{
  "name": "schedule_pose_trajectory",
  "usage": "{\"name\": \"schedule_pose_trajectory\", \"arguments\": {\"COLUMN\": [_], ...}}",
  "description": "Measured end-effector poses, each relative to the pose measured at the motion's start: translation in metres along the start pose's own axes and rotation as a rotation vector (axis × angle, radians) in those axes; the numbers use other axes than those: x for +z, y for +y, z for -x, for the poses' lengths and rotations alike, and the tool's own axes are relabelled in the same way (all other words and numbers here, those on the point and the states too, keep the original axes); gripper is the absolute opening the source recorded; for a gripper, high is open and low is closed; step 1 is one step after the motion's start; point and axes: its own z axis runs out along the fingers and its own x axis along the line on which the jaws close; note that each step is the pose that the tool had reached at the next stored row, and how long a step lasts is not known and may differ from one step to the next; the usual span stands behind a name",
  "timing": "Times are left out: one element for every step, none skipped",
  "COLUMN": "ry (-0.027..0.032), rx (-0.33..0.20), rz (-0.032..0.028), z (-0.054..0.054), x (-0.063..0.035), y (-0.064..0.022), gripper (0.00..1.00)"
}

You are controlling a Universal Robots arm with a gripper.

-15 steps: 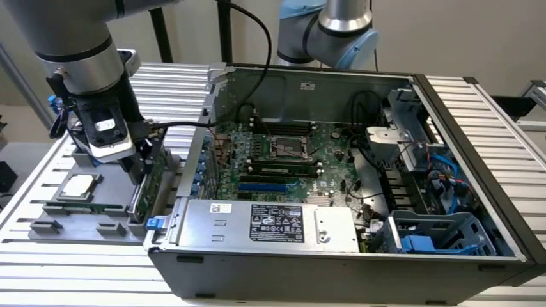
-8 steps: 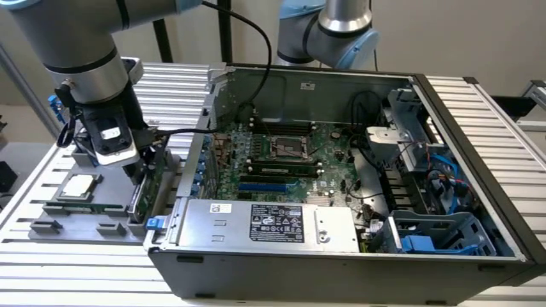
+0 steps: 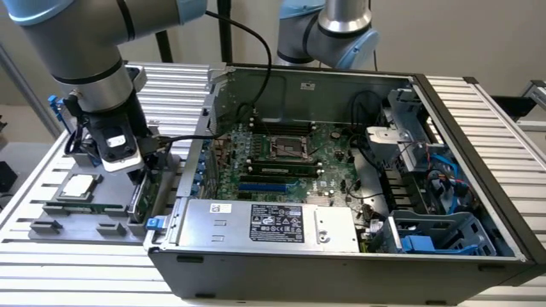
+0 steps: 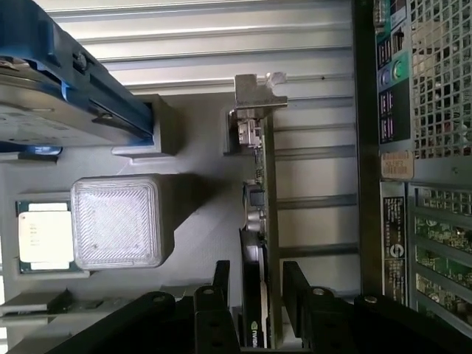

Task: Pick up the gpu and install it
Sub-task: 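Pick up the gpu and move the gpu toward the slot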

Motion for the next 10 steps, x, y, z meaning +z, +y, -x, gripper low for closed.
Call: {"name": "schedule_pose_trajectory", "arguments": {"ry": [0.0001, 0.0, -0.0001, -0.0001, -0.0001, -0.0001, -0.0002, -0.0002, -0.0005, -0.0007], "rx": [0.0, 0.0, 0.0, 0.0, 0.0, 0.0, 0.0, 0.0, 0.0, 0.0], "rz": [-0.0001, 0.0, 0.0001, 0.0001, 0.0001, 0.0, 0.0002, 0.0001, 0.0, 0.0], "z": [0.0, -0.0001, -0.0001, -0.0001, -0.0002, -0.0002, -0.0002, -0.0002, -0.0003, -0.0003], "x": [0.0002, 0.0005, 0.0007, 0.0008, 0.0009, 0.001, 0.0013, 0.0015, 0.0019, 0.0024], "y": [0.0002, 0.0005, 0.0006, 0.0009, 0.0012, 0.0014, 0.0017, 0.0019, 0.0021, 0.0022], "gripper": [1.0, 1.0, 1.0, 1.0, 1.0, 1.0, 1.0, 1.0, 1.0, 1.0]}}
